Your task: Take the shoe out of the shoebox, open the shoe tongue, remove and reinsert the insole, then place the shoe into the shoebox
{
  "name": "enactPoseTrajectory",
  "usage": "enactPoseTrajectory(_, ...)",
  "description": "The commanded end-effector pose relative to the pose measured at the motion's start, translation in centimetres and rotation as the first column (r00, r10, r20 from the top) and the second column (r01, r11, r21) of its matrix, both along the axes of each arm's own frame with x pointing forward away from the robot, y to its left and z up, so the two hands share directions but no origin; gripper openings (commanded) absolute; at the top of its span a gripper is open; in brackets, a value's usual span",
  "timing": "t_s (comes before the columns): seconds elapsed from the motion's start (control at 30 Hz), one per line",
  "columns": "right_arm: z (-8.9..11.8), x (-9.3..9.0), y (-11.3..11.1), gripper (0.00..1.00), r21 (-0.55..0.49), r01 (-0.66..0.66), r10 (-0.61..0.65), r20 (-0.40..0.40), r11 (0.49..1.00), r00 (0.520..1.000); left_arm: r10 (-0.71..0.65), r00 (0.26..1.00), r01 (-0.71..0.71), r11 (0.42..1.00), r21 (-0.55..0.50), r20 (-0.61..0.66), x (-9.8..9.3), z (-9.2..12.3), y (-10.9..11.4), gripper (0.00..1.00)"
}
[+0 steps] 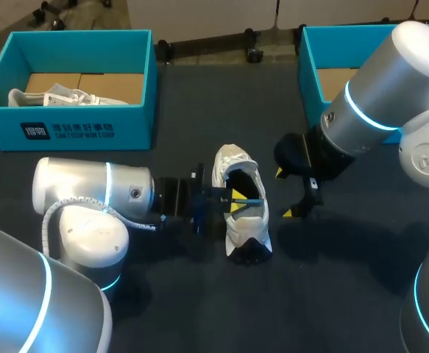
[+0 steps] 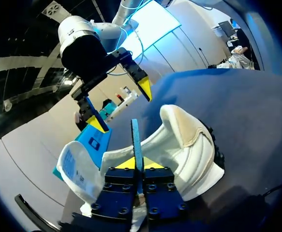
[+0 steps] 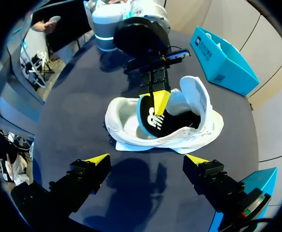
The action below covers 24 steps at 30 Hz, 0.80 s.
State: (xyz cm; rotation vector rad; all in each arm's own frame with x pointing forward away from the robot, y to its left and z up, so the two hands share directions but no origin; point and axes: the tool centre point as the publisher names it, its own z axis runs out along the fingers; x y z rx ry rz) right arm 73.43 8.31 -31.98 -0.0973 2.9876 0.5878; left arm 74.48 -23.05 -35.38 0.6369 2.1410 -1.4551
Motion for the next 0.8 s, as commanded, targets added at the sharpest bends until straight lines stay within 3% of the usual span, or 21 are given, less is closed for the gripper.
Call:
enactPoseTrajectory(0.03,-0.1,-0.1,0.0,1.00,-0.001,0.000,0.000,0.001,1.000,1.000,-0.003,1.000,0.003,1.000,-0.020,0.017,-1.0,1.1,-0.2,0.50)
enactPoseTrajectory(0.23,-0.1,-0.1,0.0,1.00,-0.001,0.000,0.000,0.001,1.000,1.000,-0.018,0.999,0.019,0.999,-0.029,0.029,-2.3,2.6,0.2,0.46)
enactPoseTrajectory(0.37,-0.1,-0.1,0.0,1.00,-0.001,0.000,0.000,0.001,1.000,1.000,-0.021,1.000,0.022,0.999,-0.024,0.021,-2.8,2.4,0.3,0.37)
enactPoseTrajectory(0.53,-0.1,-0.1,0.0,1.00,-0.001,0.000,0.000,0.001,1.000,1.000,-0.009,1.000,0.008,1.000,-0.008,-0.027,-2.8,0.9,0.2,0.00)
enactPoseTrajectory(0.8,-0.1,-0.1,0.0,1.00,-0.001,0.000,0.000,0.001,1.000,1.000,-0.006,0.999,0.007,1.000,0.007,-0.054,-2.2,-0.9,-0.8,0.00)
